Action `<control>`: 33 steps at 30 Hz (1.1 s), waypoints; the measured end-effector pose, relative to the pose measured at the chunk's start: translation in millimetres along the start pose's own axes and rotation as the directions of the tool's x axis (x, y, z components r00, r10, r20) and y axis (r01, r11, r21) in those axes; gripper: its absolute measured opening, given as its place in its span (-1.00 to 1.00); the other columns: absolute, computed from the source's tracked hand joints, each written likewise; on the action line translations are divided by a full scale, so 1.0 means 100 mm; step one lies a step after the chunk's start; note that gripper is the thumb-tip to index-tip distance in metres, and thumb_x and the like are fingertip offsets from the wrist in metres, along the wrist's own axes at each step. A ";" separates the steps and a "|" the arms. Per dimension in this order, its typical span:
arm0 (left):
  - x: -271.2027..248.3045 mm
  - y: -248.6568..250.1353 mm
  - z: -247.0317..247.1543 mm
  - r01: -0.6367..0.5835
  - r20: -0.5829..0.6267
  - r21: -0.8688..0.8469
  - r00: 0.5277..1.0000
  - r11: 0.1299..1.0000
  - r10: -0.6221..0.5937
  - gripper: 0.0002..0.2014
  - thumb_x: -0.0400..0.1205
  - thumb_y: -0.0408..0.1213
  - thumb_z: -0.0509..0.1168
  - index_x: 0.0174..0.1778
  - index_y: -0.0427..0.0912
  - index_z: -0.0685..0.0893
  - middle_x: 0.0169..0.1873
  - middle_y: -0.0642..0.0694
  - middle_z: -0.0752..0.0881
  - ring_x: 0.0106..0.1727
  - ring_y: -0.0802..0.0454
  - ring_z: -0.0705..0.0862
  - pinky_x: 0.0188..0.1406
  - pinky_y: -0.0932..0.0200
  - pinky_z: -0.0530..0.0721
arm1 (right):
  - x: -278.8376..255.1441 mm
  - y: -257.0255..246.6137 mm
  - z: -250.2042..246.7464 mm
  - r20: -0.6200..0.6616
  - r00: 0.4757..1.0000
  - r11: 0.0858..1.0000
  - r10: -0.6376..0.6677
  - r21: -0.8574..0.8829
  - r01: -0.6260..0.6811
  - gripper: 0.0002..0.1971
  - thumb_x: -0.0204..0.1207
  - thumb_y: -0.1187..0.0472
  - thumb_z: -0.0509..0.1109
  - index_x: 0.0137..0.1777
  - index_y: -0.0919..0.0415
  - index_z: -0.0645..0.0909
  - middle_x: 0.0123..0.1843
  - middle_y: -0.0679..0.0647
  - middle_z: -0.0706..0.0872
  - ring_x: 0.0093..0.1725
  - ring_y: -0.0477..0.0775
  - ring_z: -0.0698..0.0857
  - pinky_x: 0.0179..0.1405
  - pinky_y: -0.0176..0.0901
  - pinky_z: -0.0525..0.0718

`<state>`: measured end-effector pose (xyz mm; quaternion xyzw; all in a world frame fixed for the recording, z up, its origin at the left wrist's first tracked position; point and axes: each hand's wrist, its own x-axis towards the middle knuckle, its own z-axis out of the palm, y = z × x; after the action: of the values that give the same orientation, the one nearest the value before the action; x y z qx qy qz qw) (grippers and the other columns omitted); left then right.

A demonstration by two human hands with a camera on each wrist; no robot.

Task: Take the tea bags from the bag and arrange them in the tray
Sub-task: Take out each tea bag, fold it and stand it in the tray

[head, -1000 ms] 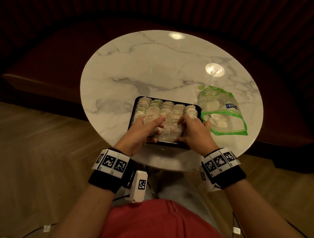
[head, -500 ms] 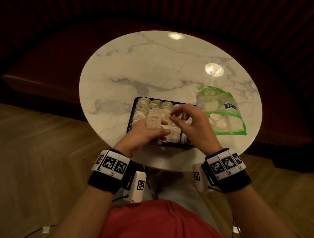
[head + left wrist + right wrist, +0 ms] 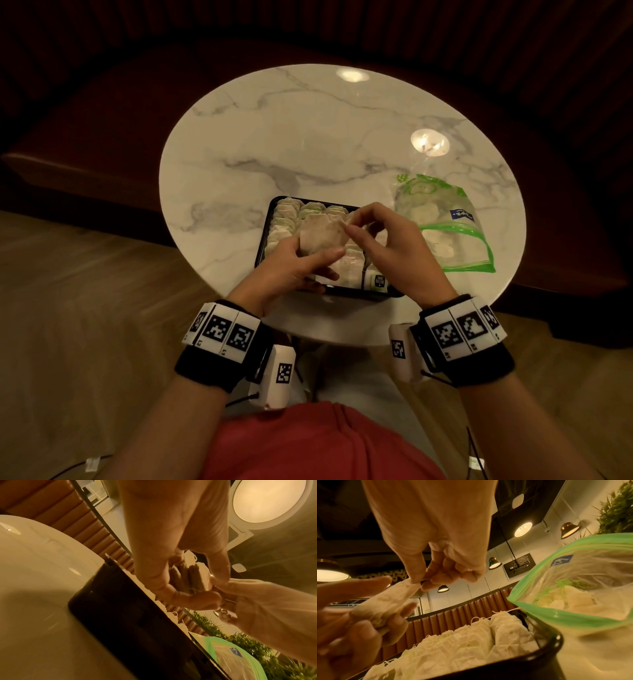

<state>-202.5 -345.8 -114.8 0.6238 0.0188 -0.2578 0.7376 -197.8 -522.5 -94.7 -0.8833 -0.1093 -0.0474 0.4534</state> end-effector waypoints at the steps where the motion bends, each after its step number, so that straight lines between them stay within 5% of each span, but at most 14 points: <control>1: 0.01 0.01 0.00 0.009 -0.010 -0.020 1.000 1.000 -0.009 -0.70 0.58 -0.21 0.41 0.20 -0.19 0.64 -0.14 -0.03 0.78 -0.18 0.06 0.79 -0.38 0.23 0.67 | 0.00 0.00 -0.02 -0.013 1.000 1.000 0.012 0.016 -0.012 -0.96 0.60 0.23 0.43 -0.04 0.15 0.61 -0.17 -0.19 0.67 -0.24 -0.09 0.61 -0.23 -0.36 0.55; 4: 0.03 0.01 -0.01 0.005 -0.033 -0.053 0.999 0.999 -0.007 -0.87 0.66 -0.27 0.32 0.10 -0.18 0.66 -0.17 -0.02 0.81 -0.24 0.09 0.77 -0.44 0.25 0.64 | 0.00 0.01 -0.04 -0.052 0.997 0.995 0.056 0.086 -0.051 -0.97 0.62 0.24 0.39 -0.04 0.14 0.58 -0.17 -0.13 0.69 -0.21 -0.16 0.63 -0.24 -0.38 0.50; 7: 0.02 0.00 -0.02 -0.026 -0.026 -0.049 0.999 0.998 0.024 -0.89 0.68 -0.27 0.30 0.09 -0.13 0.68 -0.16 0.00 0.83 -0.26 0.13 0.75 -0.43 0.28 0.62 | 0.00 -0.01 -0.04 -0.061 0.993 0.980 0.100 0.178 -0.087 -0.96 0.63 0.24 0.38 -0.04 0.10 0.59 -0.14 0.04 0.76 -0.09 0.05 0.74 -0.13 -0.02 0.63; 11: 0.01 0.00 0.00 -0.048 -0.035 -0.080 0.998 0.996 0.046 -0.87 0.66 -0.26 0.33 0.09 -0.13 0.69 -0.14 -0.02 0.83 -0.28 0.15 0.74 -0.43 0.30 0.61 | 0.00 -0.07 -0.07 -0.010 0.989 0.954 0.146 0.267 -0.138 -0.88 0.62 0.24 0.40 0.11 0.20 0.64 -0.15 0.12 0.81 -0.18 -0.09 0.75 -0.20 -0.33 0.64; 15: 0.00 0.00 0.03 -0.052 -0.052 -0.133 0.998 0.990 0.046 -0.80 0.54 -0.19 0.40 0.04 -0.14 0.70 -0.18 -0.02 0.82 -0.31 0.15 0.71 -0.45 0.30 0.59 | 0.00 -0.07 -0.08 0.052 0.983 0.938 0.177 0.292 -0.185 -0.81 0.57 0.30 0.45 0.17 0.16 0.65 -0.11 0.18 0.82 -0.11 0.13 0.79 -0.06 -0.05 0.75; 18: 0.01 0.00 0.04 -0.039 -0.060 -0.174 0.998 0.984 0.029 -0.62 0.41 -0.11 0.44 0.11 -0.18 0.70 -0.18 -0.04 0.81 -0.33 0.16 0.70 -0.47 0.30 0.59 | 0.00 -0.09 -0.08 0.048 0.983 0.929 0.177 0.321 -0.183 -0.83 0.59 0.32 0.42 0.15 0.14 0.65 -0.14 0.11 0.81 -0.20 -0.07 0.77 -0.20 -0.19 0.76; 21: 0.03 0.00 0.05 -0.030 -0.072 -0.223 0.997 0.974 0.015 -0.64 0.49 -0.16 0.43 0.18 -0.21 0.69 -0.18 -0.01 0.80 -0.32 0.20 0.69 -0.47 0.31 0.59 | -0.02 -0.11 -0.07 0.044 0.975 0.902 0.217 0.374 -0.218 -0.79 0.65 0.26 0.35 0.24 0.24 0.61 -0.17 0.10 0.77 -0.26 -0.15 0.74 -0.24 -0.28 0.72; 27: 0.06 0.02 0.07 -0.074 -0.134 -0.278 0.990 0.958 0.038 -0.90 0.66 -0.30 0.32 0.05 -0.16 0.71 -0.26 0.05 0.81 -0.34 0.23 0.66 -0.48 0.37 0.58 | -0.15 -0.09 -0.02 0.045 0.964 0.900 0.262 0.350 -0.260 -0.88 0.58 0.15 0.44 0.01 0.18 0.73 -0.19 0.13 0.81 -0.21 -0.06 0.75 -0.20 -0.24 0.72; 33: 0.05 0.01 0.09 -0.118 -0.162 -0.226 0.983 0.967 0.082 -0.84 0.64 -0.30 0.37 0.11 -0.16 0.72 -0.13 -0.04 0.79 -0.29 0.22 0.67 -0.43 0.33 0.58 | -0.19 -0.10 0.07 -0.087 0.979 0.961 0.187 0.224 -0.164 -0.93 0.52 0.26 0.51 -0.04 0.14 0.79 -0.18 -0.06 0.82 -0.17 -0.18 0.78 -0.10 -0.36 0.68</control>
<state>-200.6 -355.9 -114.0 0.5501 0.0735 -0.1681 0.8147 -218.5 -514.1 -94.2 -0.8315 -0.0106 -0.0420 0.5539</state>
